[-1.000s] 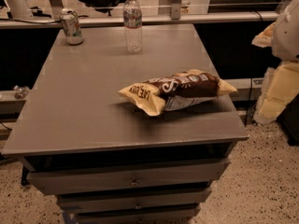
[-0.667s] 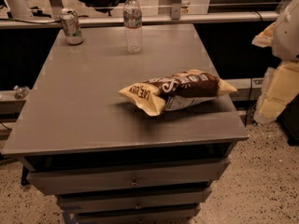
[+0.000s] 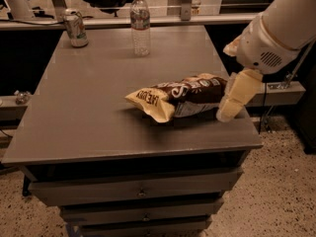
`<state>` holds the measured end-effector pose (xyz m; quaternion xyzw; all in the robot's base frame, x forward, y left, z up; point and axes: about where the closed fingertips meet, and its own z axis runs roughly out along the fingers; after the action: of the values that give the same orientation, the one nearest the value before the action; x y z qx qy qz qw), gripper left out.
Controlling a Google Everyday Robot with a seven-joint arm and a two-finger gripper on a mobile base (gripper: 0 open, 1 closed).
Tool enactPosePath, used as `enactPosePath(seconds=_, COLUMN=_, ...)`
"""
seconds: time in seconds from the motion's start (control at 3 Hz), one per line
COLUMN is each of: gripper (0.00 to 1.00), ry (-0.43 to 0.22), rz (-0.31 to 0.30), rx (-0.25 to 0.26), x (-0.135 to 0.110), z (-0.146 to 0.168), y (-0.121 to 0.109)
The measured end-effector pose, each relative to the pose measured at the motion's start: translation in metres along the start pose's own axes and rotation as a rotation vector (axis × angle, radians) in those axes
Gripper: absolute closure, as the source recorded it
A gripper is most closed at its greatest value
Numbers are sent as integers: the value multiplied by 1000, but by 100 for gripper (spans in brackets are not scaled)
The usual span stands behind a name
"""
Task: Pick water bottle
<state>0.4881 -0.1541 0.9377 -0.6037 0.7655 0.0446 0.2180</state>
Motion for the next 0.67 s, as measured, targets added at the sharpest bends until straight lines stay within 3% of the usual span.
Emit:
enactPosePath(seconds=0.33, gripper=0, ry=-109, rz=-6, rx=2, x=-47, z=35, y=-32)
enactPosePath(seconds=0.67, gripper=0, ry=-204, rz=10, rx=24, x=-90, z=60, y=-77)
